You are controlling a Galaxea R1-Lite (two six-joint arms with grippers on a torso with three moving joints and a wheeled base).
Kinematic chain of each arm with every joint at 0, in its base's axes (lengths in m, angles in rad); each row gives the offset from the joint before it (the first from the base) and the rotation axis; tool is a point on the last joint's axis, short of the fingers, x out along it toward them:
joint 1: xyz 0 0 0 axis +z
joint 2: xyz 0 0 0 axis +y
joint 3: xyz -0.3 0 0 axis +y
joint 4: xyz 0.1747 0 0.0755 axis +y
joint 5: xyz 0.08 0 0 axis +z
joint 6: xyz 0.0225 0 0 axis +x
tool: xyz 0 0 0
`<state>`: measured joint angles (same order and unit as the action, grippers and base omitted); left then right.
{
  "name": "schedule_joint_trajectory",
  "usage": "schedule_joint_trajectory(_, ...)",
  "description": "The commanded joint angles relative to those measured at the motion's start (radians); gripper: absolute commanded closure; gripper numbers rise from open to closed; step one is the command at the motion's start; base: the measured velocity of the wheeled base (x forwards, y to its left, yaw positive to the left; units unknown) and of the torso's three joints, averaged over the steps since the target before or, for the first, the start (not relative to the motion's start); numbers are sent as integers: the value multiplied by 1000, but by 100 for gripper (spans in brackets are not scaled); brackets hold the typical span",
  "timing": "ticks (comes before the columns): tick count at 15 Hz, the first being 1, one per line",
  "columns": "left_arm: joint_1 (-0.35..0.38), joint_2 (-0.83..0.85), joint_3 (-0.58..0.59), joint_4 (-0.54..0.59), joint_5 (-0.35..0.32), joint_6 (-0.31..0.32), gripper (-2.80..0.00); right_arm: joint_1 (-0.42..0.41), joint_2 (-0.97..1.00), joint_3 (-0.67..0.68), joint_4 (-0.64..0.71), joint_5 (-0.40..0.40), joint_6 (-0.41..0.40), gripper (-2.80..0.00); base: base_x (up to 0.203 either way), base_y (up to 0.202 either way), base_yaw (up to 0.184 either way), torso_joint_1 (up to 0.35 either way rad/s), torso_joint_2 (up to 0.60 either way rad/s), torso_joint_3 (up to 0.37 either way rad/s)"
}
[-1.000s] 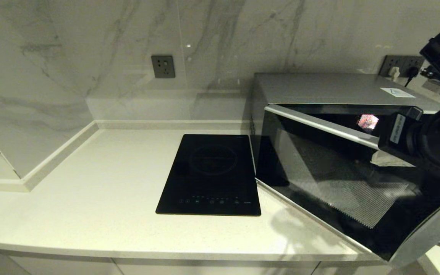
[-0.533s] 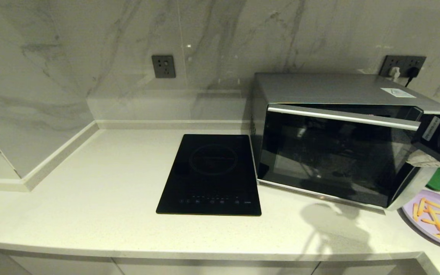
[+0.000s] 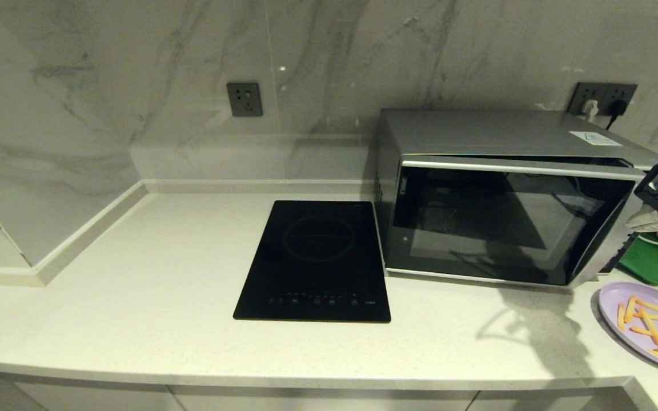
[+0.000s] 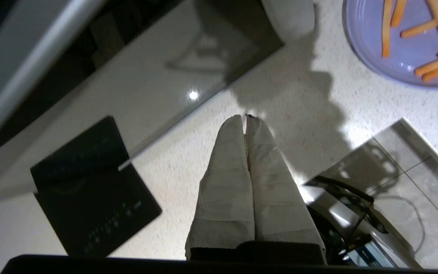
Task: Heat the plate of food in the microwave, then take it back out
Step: Close the microwave oven
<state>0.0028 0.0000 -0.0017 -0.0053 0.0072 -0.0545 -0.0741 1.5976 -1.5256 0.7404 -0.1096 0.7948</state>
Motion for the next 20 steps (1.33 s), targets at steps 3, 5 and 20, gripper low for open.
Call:
schedule_joint_trajectory(3, 0, 0, 0, -1, 0, -1, 0, -93, 108, -69, -64, 1, 6, 0, 0, 0, 0, 0, 0, 0)
schedule_joint_trajectory(5, 0, 0, 0, -1, 0, -1, 0, -114, 130, -70, -126, 0, 6, 0, 0, 0, 0, 0, 0, 0)
schedule_joint_trajectory(20, 0, 0, 0, -1, 0, -1, 0, -115, 186, -63, -272, 83, -19, 0, 0, 0, 0, 0, 0, 0)
